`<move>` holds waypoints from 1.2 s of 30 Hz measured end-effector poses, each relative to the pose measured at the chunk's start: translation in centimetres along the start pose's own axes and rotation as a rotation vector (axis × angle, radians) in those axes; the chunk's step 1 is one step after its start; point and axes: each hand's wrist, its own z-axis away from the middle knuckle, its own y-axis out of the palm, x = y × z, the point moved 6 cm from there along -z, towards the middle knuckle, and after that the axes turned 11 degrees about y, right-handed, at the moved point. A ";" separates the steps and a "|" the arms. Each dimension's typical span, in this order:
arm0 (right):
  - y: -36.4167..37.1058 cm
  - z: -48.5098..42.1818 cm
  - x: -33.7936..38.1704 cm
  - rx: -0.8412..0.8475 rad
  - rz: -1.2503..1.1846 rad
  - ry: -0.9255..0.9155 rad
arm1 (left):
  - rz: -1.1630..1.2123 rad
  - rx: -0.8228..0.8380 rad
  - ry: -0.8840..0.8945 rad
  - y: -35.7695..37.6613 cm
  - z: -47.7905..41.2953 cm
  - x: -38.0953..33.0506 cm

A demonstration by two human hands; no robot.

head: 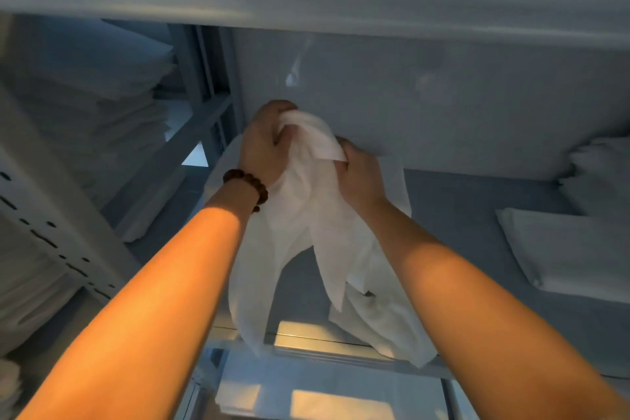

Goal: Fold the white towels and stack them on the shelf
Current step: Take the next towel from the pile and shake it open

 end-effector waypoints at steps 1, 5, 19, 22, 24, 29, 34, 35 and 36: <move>0.6 -0.3 -0.6 0.037 0.088 0.047 | -0.014 0.057 -0.046 0.2 0.6 0.6; 2.0 0.6 -3.3 0.183 0.190 0.211 | -0.012 0.302 -0.294 2.3 5.6 3.9; -4.1 -3.7 0.8 -0.057 -0.551 0.406 | -0.068 0.460 -0.334 4.7 8.3 5.2; -4.9 -3.4 -1.4 -0.034 -0.490 0.498 | -0.071 0.316 -0.379 3.9 7.5 4.7; -4.4 -2.5 -2.5 0.121 -0.301 0.468 | 0.076 0.183 -0.486 3.4 6.6 4.3; -1.2 2.6 -4.4 0.624 -0.307 0.283 | 0.342 0.066 -0.435 3.6 3.6 0.8; 0.1 4.2 -6.2 0.452 -0.374 0.434 | 0.684 0.139 -0.368 5.8 1.9 -3.0; -0.2 4.4 -6.4 0.396 -0.445 0.499 | 0.676 0.150 -0.355 6.1 1.9 -3.2; -0.6 4.4 -6.6 0.335 -0.505 0.554 | 0.643 0.151 -0.341 6.1 1.9 -3.3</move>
